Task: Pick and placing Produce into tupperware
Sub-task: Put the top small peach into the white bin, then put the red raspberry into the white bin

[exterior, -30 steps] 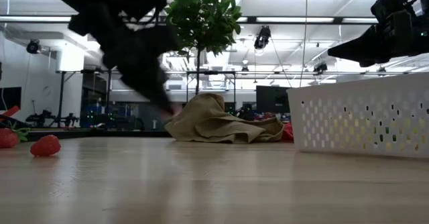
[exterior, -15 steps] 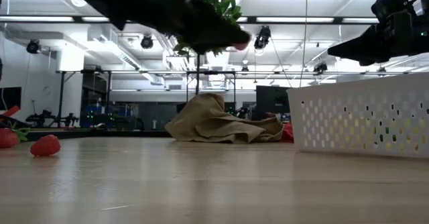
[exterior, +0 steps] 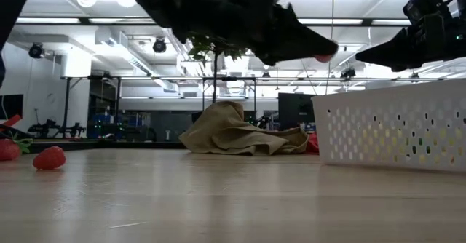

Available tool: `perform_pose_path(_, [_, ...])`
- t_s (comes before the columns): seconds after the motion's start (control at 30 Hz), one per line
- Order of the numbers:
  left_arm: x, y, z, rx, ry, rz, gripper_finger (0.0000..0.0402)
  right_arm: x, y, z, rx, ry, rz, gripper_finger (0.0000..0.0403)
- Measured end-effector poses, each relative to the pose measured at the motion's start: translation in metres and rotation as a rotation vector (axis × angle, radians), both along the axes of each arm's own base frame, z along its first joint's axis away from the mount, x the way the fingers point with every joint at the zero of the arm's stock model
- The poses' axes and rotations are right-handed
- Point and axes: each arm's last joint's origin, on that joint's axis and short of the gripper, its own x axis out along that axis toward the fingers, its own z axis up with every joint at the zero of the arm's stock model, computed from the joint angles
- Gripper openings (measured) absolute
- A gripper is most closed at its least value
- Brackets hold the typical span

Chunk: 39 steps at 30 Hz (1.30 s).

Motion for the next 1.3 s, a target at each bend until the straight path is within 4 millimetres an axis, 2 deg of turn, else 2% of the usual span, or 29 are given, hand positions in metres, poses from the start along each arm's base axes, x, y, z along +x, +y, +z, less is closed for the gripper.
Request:
perform_pose_path(0.2, [0.015,0.0,-0.009,0.004,0.027,0.002,0.0033,0.0,0.0,-0.001,-0.001,0.006,0.0,0.0009])
perform_pose_path(0.43, [0.016,0.001,-0.015,0.0,0.043,0.005,0.0036,0.0,0.0,-0.001,0.0,0.006,0.0,0.0009])
perform_pose_path(1.07, [0.017,0.004,-0.014,-0.001,0.036,0.014,0.0101,0.0,0.0,-0.001,0.0,0.006,0.002,0.0009])
perform_pose_path(1.3, [0.017,0.004,-0.014,-0.002,0.035,0.015,0.0139,0.0,0.0,-0.001,-0.001,0.006,0.002,0.0009])
